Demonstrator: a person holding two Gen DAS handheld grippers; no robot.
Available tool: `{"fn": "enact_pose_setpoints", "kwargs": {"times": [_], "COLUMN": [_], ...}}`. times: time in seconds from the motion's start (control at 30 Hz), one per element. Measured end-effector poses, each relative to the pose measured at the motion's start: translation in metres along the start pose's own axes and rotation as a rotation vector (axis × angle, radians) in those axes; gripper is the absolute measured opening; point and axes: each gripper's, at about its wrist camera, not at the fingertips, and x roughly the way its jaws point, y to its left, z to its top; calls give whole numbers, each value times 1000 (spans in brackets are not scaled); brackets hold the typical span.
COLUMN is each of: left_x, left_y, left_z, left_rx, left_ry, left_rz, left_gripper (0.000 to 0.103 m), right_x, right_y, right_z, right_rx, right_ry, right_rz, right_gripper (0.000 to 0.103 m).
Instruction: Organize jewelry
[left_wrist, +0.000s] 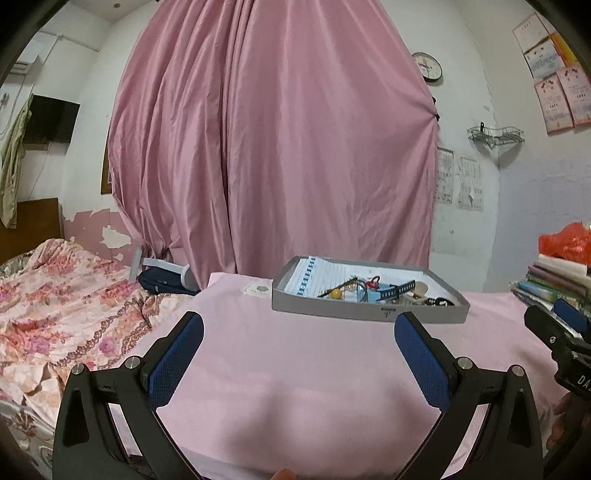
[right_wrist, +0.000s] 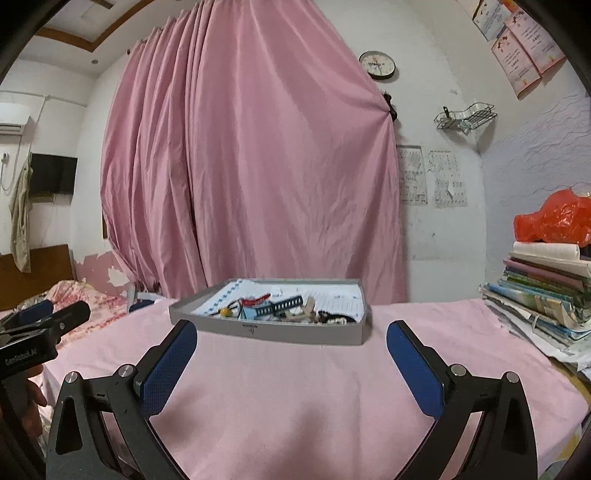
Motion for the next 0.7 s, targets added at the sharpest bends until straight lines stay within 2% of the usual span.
{"fn": "enact_pose_setpoints", "kwargs": {"times": [0.23,0.7], "left_x": [16,21], "left_y": [2,4], "left_z": [-12,-14], "left_rx": [-7,-6], "left_ry": [44,49], "left_rz": [-8,-7], "left_gripper": [101,101], "right_x": [8,15], "right_y": [-1,-3], "right_z": [-8,-14], "right_rx": [6,12], "right_ry": [33,62], "right_rz": [-8,-6], "right_gripper": [103,103]}}
